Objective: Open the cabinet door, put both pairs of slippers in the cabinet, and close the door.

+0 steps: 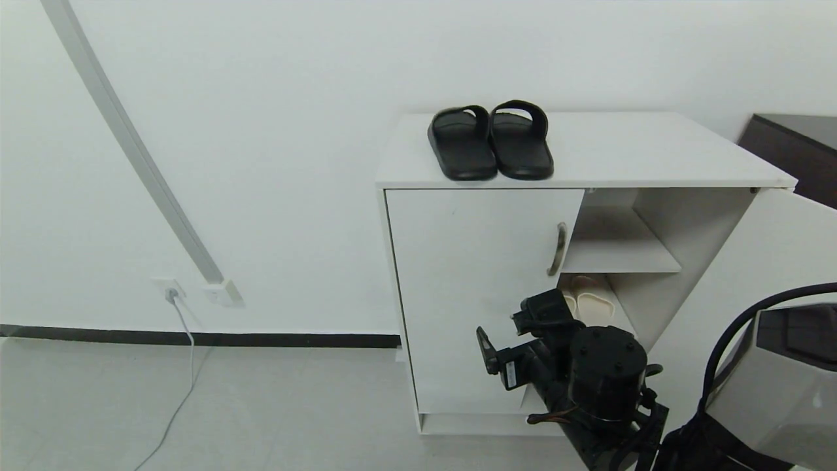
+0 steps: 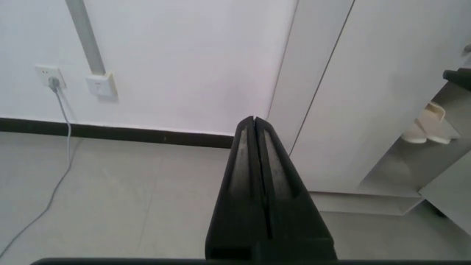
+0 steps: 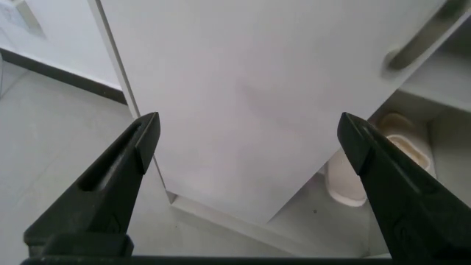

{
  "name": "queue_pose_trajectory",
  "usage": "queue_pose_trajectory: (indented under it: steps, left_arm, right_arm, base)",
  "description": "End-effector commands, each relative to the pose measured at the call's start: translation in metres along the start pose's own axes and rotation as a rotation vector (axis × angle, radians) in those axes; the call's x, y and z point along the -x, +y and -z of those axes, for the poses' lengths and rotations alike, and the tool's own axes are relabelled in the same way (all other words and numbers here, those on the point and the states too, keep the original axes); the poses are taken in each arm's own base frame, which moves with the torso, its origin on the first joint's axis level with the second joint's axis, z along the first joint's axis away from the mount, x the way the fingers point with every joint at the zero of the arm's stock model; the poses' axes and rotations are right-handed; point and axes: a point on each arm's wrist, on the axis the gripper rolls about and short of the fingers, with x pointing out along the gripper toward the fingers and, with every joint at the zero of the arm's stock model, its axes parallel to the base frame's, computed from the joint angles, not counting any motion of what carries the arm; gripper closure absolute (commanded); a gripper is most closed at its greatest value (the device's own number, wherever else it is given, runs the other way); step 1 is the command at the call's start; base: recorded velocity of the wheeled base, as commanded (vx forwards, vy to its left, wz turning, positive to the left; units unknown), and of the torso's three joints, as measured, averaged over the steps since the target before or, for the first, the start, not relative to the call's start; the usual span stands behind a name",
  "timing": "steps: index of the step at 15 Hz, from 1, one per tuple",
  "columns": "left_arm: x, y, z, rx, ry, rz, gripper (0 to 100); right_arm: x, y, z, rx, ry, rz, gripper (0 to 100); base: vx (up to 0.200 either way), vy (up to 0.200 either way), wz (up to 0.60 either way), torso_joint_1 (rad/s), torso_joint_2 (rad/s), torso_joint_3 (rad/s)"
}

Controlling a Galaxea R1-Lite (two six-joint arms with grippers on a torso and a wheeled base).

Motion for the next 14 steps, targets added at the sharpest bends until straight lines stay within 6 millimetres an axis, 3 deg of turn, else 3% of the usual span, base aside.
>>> queue_pose_trajectory:
  steps: [1,14]
  left_arm:
    - [-0.0001,0.0,0.0,0.001,0.001,-0.001,100]
    - [-0.0001,0.0,0.0,-0.002,0.001,-0.001,100]
  right_arm:
    - [-0.0003,0.0004,0.0011,0.002,0.003,-0.001,0]
    - [-0.0007,0.0015,0.0042,0.006,0.01,-0.003,0]
  base:
    - [0.0,0.0,0.0,0.178,-0.51,-0.32]
    - [0.0,0.0,0.0,0.224,-0.54,-0.316]
